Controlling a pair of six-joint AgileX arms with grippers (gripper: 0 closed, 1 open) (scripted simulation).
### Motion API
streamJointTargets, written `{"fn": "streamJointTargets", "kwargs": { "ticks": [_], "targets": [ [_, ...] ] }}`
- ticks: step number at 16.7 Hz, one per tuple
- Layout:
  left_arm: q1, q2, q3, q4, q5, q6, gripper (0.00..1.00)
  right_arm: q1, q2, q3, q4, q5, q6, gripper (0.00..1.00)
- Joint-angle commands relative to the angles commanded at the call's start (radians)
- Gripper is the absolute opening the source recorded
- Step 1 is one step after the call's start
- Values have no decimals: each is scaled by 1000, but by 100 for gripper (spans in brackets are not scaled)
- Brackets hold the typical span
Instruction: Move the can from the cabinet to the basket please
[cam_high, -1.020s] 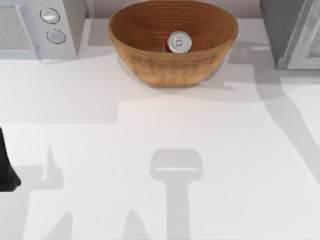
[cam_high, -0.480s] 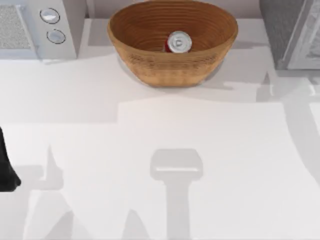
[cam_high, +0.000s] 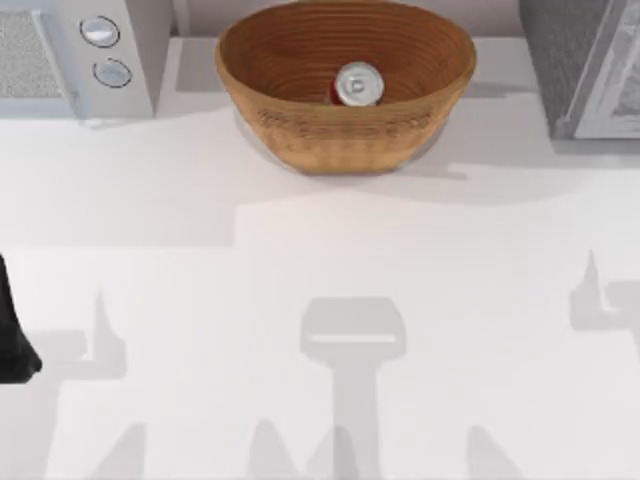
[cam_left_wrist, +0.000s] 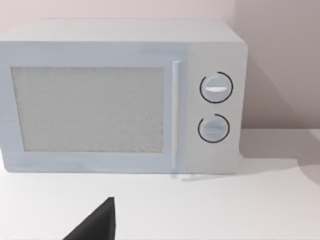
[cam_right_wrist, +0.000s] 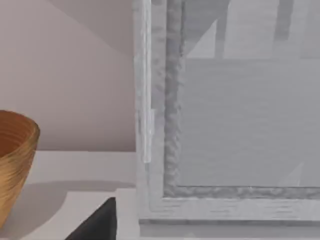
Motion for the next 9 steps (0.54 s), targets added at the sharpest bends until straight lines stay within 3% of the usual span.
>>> {"fn": "streamJointTargets", "kwargs": {
  "ticks": [5,9],
  "targets": [
    [0,0,0,0,0,0,100,-65,-269,-311,78,-76,1,100],
    [0,0,0,0,0,0,100,-81,-324,-370,97,-94,1,100]
  ]
}}
